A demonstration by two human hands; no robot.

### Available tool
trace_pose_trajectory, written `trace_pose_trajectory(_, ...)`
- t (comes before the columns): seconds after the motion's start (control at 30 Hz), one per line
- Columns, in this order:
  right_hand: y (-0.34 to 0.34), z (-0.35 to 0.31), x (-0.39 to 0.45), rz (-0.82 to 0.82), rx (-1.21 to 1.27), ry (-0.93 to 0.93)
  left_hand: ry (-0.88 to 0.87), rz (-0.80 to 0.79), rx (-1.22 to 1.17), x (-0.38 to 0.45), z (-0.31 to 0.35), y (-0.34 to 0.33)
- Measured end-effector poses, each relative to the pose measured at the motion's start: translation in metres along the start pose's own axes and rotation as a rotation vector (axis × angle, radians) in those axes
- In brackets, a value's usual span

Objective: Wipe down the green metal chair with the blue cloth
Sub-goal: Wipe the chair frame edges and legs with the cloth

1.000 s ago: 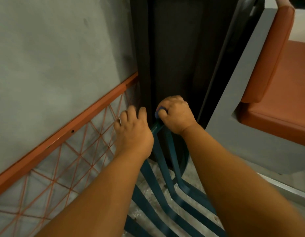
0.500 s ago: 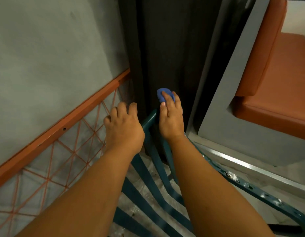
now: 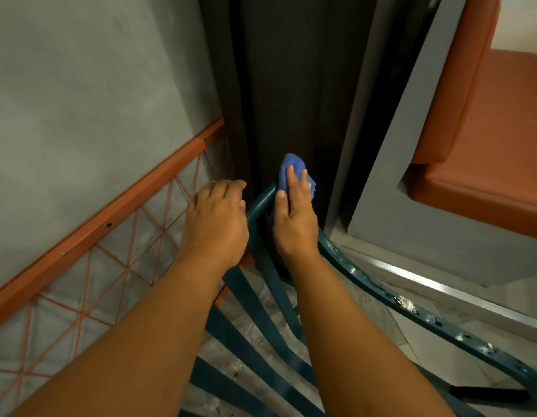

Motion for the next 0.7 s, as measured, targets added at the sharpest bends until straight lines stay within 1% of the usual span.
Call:
trace_pose_trajectory(0.07,0.000,0.012,-0.001,-0.038,-0.074,0.037,-0.053,-0.069,-0.079,0.001,0.000,0.000)
trace_pose_trajectory(0.1,0.003,0.022,-0.001,-0.027,-0.132,-0.006,-0.066,-0.104,-0.124,0.001,0.000,0.000)
trace_pose_trajectory(0.2,0.016,0.045,0.004,0.036,-0.253,-0.290,-0.062,-0.161,-0.173,0.000,0.000,0.002)
trace_pose_trajectory(0.27,0.021,0.043,0.014,0.046,-0.186,-0.384,-0.069,-0.170,-0.148,-0.001,0.001,0.002)
trace_pose_trajectory(0.3,0.019,0.036,0.021,0.054,-0.117,-0.371,-0.069,-0.175,-0.142,-0.001,0.002,0.001)
trace_pose_trajectory(0.37,0.013,0.018,0.030,0.048,-0.018,-0.211,-0.068,-0.180,-0.133,0.000,0.002,0.001)
trace_pose_trajectory(0.43,0.006,0.010,0.029,-0.002,0.001,-0.024,-0.082,-0.175,-0.125,0.001,0.002,0.000)
trace_pose_trajectory(0.47,0.006,0.014,0.026,-0.020,-0.007,0.014,-0.091,-0.171,-0.120,0.001,0.002,0.000)
trace_pose_trajectory(0.5,0.010,0.022,0.023,-0.029,-0.027,-0.001,-0.098,-0.166,-0.113,0.001,0.002,0.001)
trace_pose_trajectory(0.53,0.015,0.034,0.019,-0.031,-0.071,-0.059,-0.104,-0.163,-0.104,0.002,0.002,0.001)
trace_pose_trajectory(0.63,0.031,0.066,0.009,-0.052,-0.344,-0.247,-0.115,-0.170,-0.079,0.002,0.002,0.000)
trace_pose_trajectory(0.67,0.034,0.069,0.011,-0.061,-0.361,-0.277,-0.115,-0.168,-0.075,0.001,0.002,-0.001)
trace_pose_trajectory(0.7,0.034,0.066,0.017,-0.061,-0.312,-0.295,-0.111,-0.163,-0.072,0.001,0.003,-0.002)
Point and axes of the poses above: each hand's wrist, its own x-axis towards the middle knuckle, its own y-axis out of the back of the hand, z = x × y, the point moved 1 cm from there along x, towards the middle knuckle, and after that the axes turned 3 degrees about z, right-handed, at the moved point
